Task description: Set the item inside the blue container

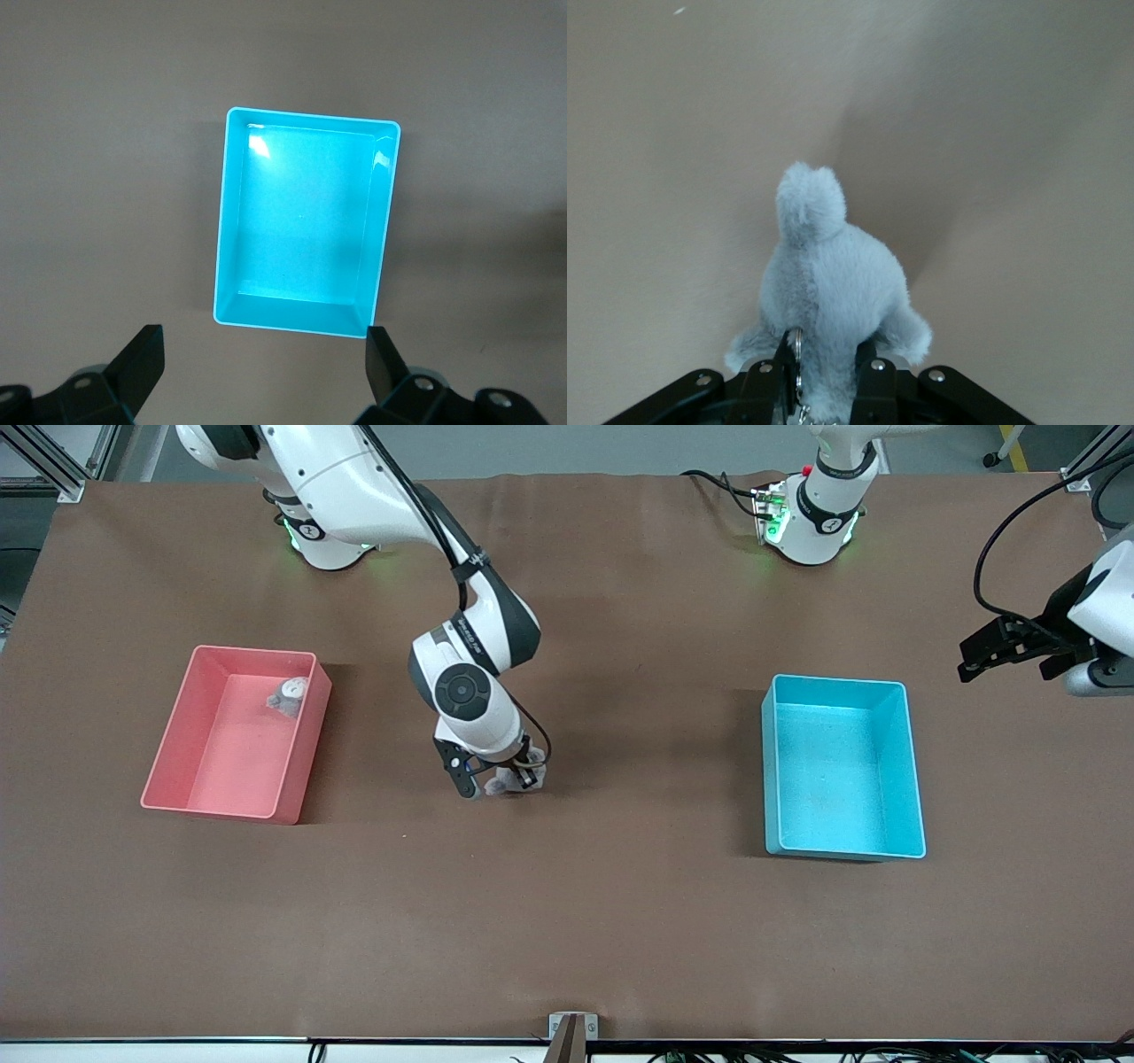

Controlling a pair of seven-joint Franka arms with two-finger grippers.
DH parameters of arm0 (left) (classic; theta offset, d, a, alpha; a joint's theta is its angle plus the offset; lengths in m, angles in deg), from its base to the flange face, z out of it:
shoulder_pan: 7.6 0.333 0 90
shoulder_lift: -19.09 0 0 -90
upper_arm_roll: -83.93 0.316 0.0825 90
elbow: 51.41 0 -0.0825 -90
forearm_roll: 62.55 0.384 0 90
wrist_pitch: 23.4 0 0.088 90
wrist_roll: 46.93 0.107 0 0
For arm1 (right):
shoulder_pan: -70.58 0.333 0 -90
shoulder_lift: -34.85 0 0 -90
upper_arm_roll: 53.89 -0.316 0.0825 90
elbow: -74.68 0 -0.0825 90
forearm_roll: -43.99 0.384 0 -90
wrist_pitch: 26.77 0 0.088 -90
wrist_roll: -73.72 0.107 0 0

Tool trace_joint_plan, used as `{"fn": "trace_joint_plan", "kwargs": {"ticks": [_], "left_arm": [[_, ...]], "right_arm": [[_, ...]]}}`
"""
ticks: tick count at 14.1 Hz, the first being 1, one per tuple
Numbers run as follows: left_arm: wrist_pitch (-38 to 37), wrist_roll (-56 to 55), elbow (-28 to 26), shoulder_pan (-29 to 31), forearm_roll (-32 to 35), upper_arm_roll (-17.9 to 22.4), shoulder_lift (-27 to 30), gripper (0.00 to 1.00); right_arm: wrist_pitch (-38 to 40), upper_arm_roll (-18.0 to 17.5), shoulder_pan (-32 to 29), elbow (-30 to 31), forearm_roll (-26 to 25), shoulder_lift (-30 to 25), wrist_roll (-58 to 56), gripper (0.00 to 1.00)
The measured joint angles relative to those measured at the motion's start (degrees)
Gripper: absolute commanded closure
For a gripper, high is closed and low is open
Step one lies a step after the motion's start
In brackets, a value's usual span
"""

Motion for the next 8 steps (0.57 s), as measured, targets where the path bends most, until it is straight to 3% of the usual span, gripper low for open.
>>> {"fn": "trace_joint_plan", "kwargs": {"ticks": [5, 6, 8], "left_arm": [[3.23, -5.38, -0.29, -1.31, -0.01, -2.56, -5.06, 0.00], [3.90, -9.06, -0.27, -2.34, -0.01, -3.16, -6.17, 0.00], [5.14, -16.44, -0.05, -5.50, -0.02, -3.79, -8.50, 0.00]], "right_arm": [[-0.51, 0.47, 0.15, -0.44, -2.09, 1.31, 0.27, 0.99], [-0.29, 0.49, 0.16, -0.44, -2.86, 1.31, 0.27, 0.91], [-0.11, 0.49, 0.20, -0.45, -3.39, 1.31, 0.28, 0.00]]}}
